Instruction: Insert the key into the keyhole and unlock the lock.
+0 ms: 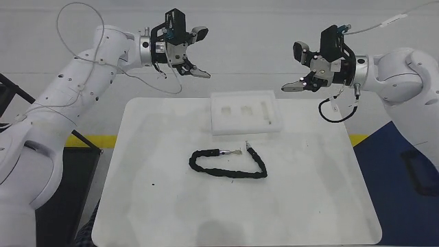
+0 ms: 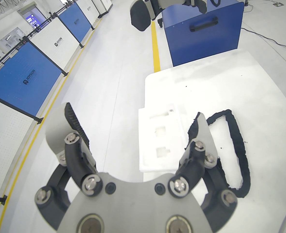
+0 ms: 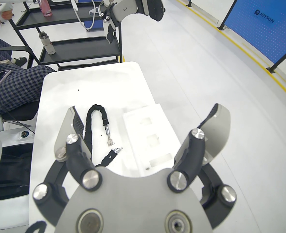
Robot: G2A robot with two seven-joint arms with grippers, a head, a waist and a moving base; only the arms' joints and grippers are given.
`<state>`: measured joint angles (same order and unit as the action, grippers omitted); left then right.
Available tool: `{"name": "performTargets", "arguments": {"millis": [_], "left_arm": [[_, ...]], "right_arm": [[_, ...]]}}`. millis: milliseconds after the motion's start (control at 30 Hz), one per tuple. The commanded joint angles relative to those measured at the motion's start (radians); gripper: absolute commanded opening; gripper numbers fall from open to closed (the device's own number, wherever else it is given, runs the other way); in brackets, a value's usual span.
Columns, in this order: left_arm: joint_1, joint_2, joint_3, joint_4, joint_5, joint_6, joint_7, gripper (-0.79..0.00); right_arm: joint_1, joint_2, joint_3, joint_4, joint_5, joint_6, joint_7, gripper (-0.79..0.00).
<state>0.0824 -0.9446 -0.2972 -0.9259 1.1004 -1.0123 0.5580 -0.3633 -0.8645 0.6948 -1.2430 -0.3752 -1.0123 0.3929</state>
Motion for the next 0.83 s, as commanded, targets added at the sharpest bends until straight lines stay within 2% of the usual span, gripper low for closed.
{"name": "performTargets", "arguments": {"millis": [0, 800], "left_arm": [[0.000, 0.000, 0.000, 0.000, 0.000, 0.000, 0.000, 0.000], [0.000, 0.000, 0.003, 0.000, -0.005, 0.000, 0.001, 0.000]], "right_arm": [[0.000, 0.000, 0.000, 0.000, 0.000, 0.000, 0.000, 0.000], [0.007, 0.001, -0.008, -0.002, -0.006, 0.000, 0.001, 0.000]]}}
